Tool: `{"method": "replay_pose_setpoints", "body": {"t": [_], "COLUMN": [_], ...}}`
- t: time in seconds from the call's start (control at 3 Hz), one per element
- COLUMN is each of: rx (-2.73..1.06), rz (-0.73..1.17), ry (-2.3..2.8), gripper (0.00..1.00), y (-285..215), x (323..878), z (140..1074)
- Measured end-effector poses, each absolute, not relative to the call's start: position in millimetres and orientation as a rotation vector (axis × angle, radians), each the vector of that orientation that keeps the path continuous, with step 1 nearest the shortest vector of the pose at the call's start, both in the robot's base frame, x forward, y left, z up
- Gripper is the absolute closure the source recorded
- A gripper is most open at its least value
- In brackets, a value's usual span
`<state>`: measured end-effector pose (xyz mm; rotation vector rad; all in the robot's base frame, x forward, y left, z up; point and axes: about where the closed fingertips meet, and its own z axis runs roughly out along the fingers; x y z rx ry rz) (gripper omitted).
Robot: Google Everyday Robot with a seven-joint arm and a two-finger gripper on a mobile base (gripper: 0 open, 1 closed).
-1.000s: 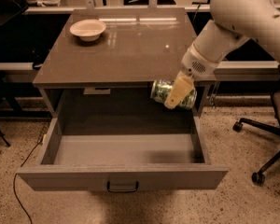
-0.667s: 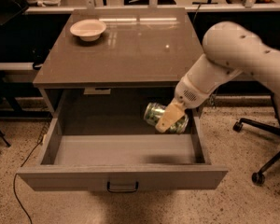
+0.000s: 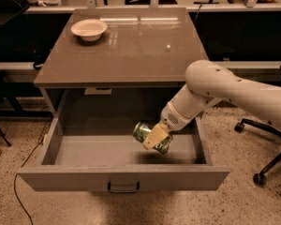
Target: Place green can into top drawer
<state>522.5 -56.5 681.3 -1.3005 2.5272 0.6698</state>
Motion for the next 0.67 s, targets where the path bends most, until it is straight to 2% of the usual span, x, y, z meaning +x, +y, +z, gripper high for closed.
{"method": "replay_pose_setpoints", "body": {"t": [0.67], "rx": [-1.23], "rz": [0.686], "ry": [2.518], "gripper": [0.06], "y": [-47.3], "x": [530.4], "z": [663.8]}}
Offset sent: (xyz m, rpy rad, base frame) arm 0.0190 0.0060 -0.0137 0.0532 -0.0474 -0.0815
